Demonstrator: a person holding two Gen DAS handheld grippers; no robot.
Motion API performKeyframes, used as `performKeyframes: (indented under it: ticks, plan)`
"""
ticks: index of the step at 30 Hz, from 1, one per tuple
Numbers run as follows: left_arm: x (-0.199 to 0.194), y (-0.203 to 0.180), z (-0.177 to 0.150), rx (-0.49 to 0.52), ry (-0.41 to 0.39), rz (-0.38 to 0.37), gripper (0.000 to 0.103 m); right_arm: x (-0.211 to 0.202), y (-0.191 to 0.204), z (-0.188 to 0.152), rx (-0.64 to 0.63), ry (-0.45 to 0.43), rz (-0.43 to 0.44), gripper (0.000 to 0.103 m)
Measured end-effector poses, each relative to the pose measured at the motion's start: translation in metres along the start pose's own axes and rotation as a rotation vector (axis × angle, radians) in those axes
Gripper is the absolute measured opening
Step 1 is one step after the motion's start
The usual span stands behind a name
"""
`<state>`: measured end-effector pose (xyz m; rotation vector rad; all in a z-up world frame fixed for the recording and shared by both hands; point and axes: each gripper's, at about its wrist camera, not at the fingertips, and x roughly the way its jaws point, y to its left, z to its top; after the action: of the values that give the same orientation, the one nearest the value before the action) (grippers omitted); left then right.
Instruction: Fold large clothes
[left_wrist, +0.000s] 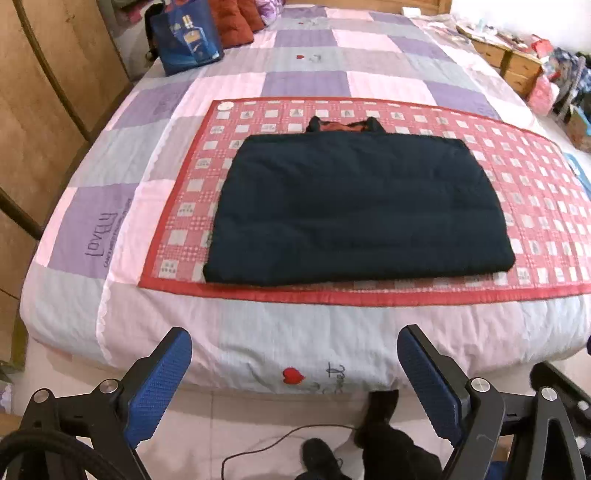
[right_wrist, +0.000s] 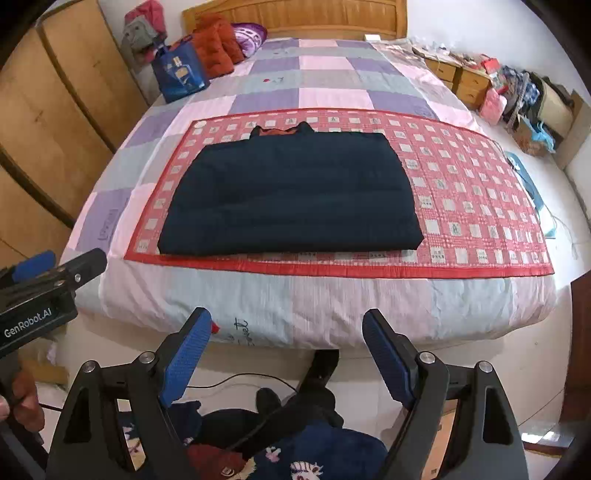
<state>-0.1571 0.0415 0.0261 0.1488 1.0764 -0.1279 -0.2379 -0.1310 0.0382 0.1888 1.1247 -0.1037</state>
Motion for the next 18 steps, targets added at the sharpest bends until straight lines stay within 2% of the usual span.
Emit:
performKeyframes:
  ticks: [18]
  plan:
    - [-0.006,-0.026,-0.001,0.054,0.014,-0.023,0.097,-0.026,-0.004,-0.005,-0.011,-0.021,-0.031,0.087]
